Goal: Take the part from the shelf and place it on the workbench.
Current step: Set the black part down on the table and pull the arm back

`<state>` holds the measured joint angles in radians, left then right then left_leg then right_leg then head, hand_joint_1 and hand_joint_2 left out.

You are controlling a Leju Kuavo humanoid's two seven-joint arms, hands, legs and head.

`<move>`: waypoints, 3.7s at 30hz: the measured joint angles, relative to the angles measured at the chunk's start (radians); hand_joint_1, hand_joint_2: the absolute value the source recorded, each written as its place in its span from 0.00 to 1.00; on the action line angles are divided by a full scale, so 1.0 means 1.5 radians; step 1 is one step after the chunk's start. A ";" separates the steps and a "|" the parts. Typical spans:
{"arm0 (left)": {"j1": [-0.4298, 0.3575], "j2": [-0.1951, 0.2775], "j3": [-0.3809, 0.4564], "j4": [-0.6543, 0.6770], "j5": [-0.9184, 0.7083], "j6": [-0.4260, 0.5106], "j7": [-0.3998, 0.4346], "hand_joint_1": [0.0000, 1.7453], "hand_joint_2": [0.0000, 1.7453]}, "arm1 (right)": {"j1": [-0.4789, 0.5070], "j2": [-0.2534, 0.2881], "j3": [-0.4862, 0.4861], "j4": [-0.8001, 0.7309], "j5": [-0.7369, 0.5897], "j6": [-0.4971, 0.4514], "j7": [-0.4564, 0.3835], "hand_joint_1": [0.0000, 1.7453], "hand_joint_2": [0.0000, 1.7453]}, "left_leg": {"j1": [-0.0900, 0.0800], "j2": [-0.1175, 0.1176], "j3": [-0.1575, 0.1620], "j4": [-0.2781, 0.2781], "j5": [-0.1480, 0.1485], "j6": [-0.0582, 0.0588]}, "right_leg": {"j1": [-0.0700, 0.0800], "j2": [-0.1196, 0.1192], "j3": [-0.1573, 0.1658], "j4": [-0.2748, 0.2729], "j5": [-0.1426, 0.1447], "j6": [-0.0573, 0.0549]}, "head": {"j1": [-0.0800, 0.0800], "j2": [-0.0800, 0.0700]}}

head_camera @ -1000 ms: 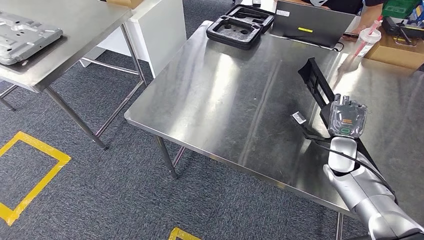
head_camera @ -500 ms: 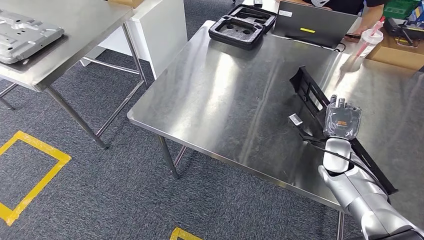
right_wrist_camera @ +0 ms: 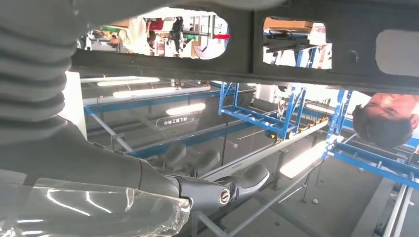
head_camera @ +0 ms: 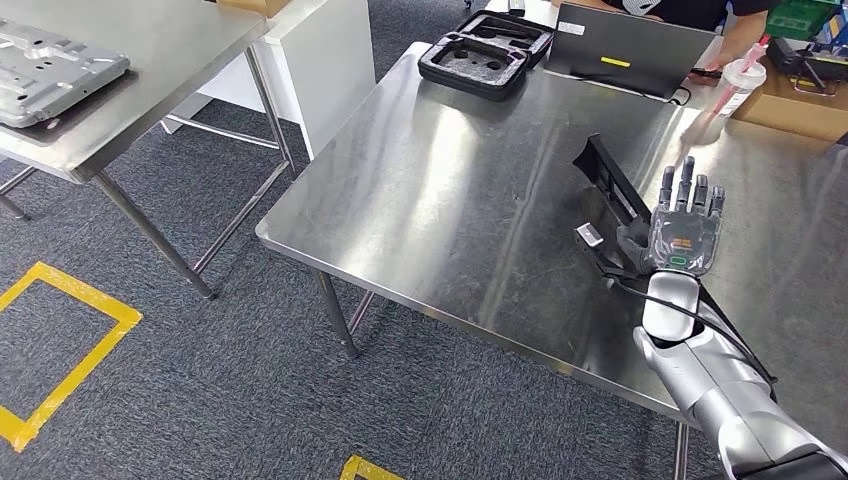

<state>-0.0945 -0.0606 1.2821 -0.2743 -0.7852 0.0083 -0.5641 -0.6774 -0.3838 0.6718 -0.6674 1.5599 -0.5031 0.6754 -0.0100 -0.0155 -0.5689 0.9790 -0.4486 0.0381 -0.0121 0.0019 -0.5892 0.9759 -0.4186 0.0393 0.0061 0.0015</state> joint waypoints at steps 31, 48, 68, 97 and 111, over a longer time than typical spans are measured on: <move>0.001 0.000 -0.004 0.000 -0.007 -0.037 0.021 0.00 0.00 | 0.016 0.142 -0.326 -0.011 -0.134 0.228 -0.361 0.00 0.00 | 0.001 0.001 -0.001 0.000 0.000 0.000 | 0.000 0.001 0.001 0.001 0.000 0.000 | 0.000 0.000; -0.001 -0.001 -0.018 0.000 -0.021 -0.034 0.026 0.00 0.00 | 0.001 0.274 -0.351 -0.097 -0.167 0.252 -0.357 0.00 0.00 | 0.000 0.005 0.001 0.000 0.000 -0.001 | 0.000 0.004 0.000 0.000 0.000 0.000 | 0.000 0.000; 0.001 -0.013 -0.015 0.000 0.015 -0.016 0.021 0.00 0.00 | 0.305 0.313 -0.349 -0.622 -0.639 0.108 -0.655 0.00 0.00 | 0.001 0.001 0.002 0.000 -0.005 -0.003 | 0.000 0.002 -0.001 0.000 -0.003 -0.004 | 0.000 0.000; 0.006 -0.066 0.063 -0.033 0.103 -0.012 0.085 0.00 0.00 | 0.587 0.341 -0.302 -0.850 -0.752 0.197 -0.692 0.00 0.00 | 0.009 0.008 0.002 0.013 -0.002 -0.009 | -0.009 0.003 0.045 0.010 -0.047 0.003 | 0.003 0.000; 0.011 -0.086 0.078 -0.076 0.123 -0.033 0.104 0.00 0.00 | 0.585 0.366 -0.323 -0.828 -0.743 0.235 -0.675 0.00 0.00 | 0.009 0.006 0.041 0.011 -0.033 -0.008 | -0.001 0.000 0.024 0.011 -0.021 -0.013 | -0.003 0.000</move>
<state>-0.0786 -0.1896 1.3987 -0.3877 -0.6006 -0.0407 -0.4076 0.2006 0.1655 0.1876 -1.9087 0.4455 -0.1506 -0.3370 0.0041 -0.0061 -0.5072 0.9954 -0.4988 0.0255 -0.0142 0.0019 -0.5529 0.9923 -0.4505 0.0201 0.0020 0.0015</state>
